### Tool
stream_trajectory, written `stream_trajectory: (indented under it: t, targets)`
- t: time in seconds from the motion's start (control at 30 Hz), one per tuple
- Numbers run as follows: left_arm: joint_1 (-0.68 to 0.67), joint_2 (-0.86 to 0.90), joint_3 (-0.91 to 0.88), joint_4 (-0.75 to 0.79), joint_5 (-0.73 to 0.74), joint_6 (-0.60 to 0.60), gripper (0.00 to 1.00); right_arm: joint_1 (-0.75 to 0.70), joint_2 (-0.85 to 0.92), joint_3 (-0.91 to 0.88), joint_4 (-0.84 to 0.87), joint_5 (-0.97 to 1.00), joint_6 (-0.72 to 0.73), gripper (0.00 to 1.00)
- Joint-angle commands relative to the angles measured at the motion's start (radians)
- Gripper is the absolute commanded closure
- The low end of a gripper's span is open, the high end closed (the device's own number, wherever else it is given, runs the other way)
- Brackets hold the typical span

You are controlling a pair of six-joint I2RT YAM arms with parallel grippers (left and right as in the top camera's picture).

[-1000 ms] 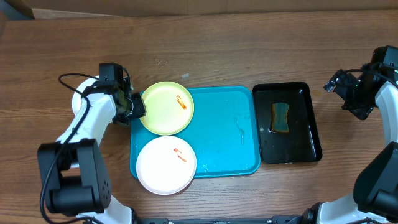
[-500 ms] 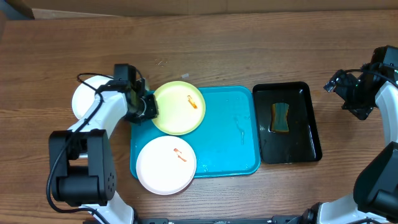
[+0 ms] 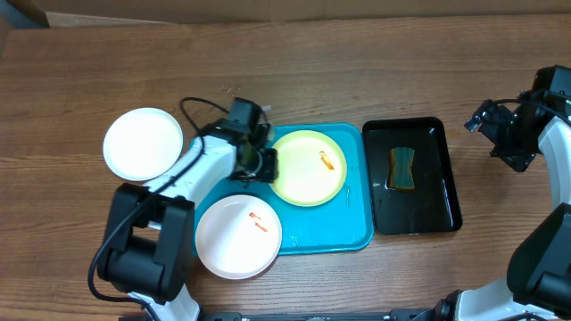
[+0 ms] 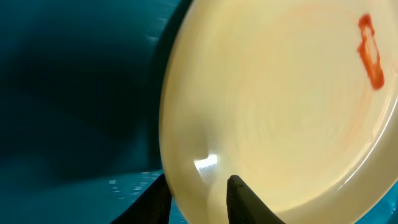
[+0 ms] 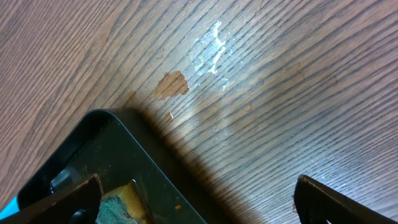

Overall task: Clean dirty plates on tray and stack at the side
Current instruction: 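Grasp the yellow plate rim with the left gripper and slide it right, then lower the right gripper into the black tray and grasp the sponge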

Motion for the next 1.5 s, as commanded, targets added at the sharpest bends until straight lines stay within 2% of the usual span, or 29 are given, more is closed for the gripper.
stream_trajectory:
  t: [0.0,0.1,0.2,0.3,0.6,0.77,0.9,0.97,1.03,1.1,1.17,1.37,1.47]
  targets:
    - [-0.037,0.008,0.015,0.008,-0.021,-0.027,0.68,-0.001,-0.003,0.018,0.006,0.006,0.001,0.00]
    - [-0.046,0.008,0.015,0.006,-0.072,-0.056,0.68,-0.001,-0.003,0.018,0.006,0.006,0.001,0.00]
    - [-0.045,0.008,0.015,0.007,-0.075,-0.056,0.70,-0.001,-0.003,0.018,0.006,0.006,0.001,0.00]
    - [-0.046,0.008,0.015,0.007,-0.090,-0.056,0.76,-0.001,-0.003,0.018,0.006,0.006,0.001,0.00]
    - [-0.047,0.008,0.014,0.022,-0.116,-0.063,0.80,-0.001,-0.003,0.018,0.006,0.006,0.001,0.00]
    - [-0.047,0.008,0.014,0.024,-0.116,-0.063,0.81,-0.001,-0.003,0.018,0.096,0.020,0.006,0.00]
    - [-0.047,0.008,0.014,0.042,-0.116,-0.063,0.83,0.001,-0.003,0.018,0.096,-0.206,0.004,0.00]
    - [-0.047,0.008,0.014,0.047,-0.116,-0.063,0.83,0.000,-0.003,0.019,0.073,-0.354,-0.083,0.00]
    - [-0.047,0.008,0.014,0.049,-0.117,-0.063,0.83,0.000,-0.003,0.019,0.054,-0.496,-0.098,0.01]
    - [-0.047,0.008,0.014,0.049,-0.117,-0.063,0.82,0.013,-0.005,0.019,0.017,-0.540,-0.116,0.17]
    - [-0.047,0.008,0.014,0.049,-0.116,-0.063,0.82,0.058,-0.011,0.019,-0.055,-0.476,-0.140,0.25]
    - [-0.047,0.008,0.014,0.049,-0.116,-0.063,0.82,0.253,-0.016,0.013,-0.204,-0.061,-0.098,0.24]
    - [-0.047,0.008,0.014,0.048,-0.116,-0.063,0.81,0.347,-0.016,0.000,-0.232,0.058,-0.044,0.24]
